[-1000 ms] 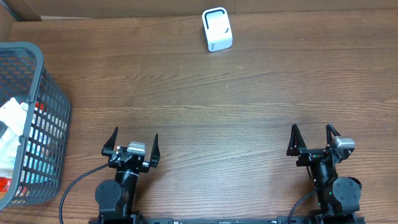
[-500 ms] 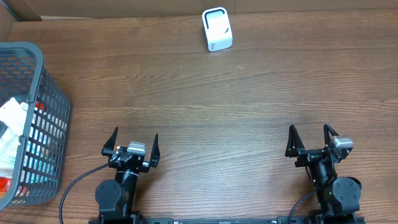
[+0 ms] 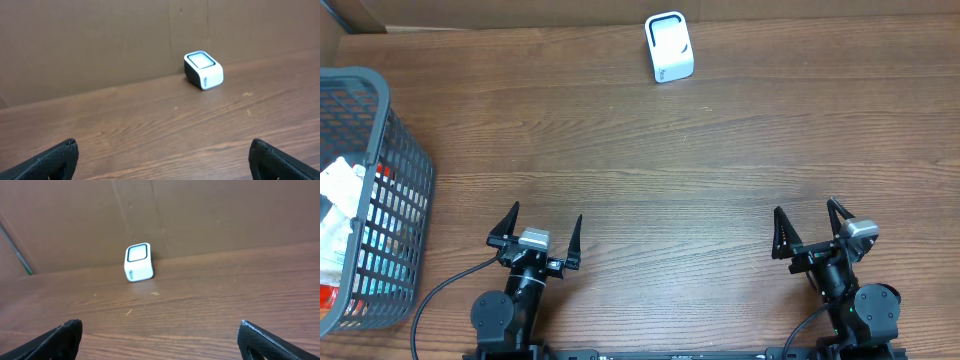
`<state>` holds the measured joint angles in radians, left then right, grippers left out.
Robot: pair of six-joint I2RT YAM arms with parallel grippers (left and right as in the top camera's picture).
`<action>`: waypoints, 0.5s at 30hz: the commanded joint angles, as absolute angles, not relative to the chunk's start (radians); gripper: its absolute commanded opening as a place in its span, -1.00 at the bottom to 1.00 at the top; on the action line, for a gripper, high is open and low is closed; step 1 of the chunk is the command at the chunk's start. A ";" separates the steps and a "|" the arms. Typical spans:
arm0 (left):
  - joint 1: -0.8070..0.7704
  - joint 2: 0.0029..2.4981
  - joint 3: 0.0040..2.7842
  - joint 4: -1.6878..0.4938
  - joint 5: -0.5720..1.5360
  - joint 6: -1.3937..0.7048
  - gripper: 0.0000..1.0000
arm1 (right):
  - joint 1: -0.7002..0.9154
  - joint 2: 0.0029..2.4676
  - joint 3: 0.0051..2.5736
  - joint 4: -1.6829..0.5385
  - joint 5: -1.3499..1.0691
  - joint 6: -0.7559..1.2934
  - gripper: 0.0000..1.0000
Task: Scan the item barcode
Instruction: 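Reach the left gripper into the basket and grasp the white tube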
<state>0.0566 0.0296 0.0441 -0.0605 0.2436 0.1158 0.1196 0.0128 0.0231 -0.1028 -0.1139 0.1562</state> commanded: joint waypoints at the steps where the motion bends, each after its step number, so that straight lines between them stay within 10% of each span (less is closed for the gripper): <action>1: 0.059 0.098 0.166 -0.086 0.264 0.063 0.99 | 0.125 0.005 0.126 -0.147 -0.168 0.156 1.00; 15: 0.059 0.785 0.989 -0.562 0.305 0.099 1.00 | 0.125 0.386 0.652 -0.567 -0.205 0.155 1.00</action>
<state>0.0566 0.6392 0.7540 -0.4461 0.2852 0.0803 0.1196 0.2775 0.5415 -0.5110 -0.1955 0.1566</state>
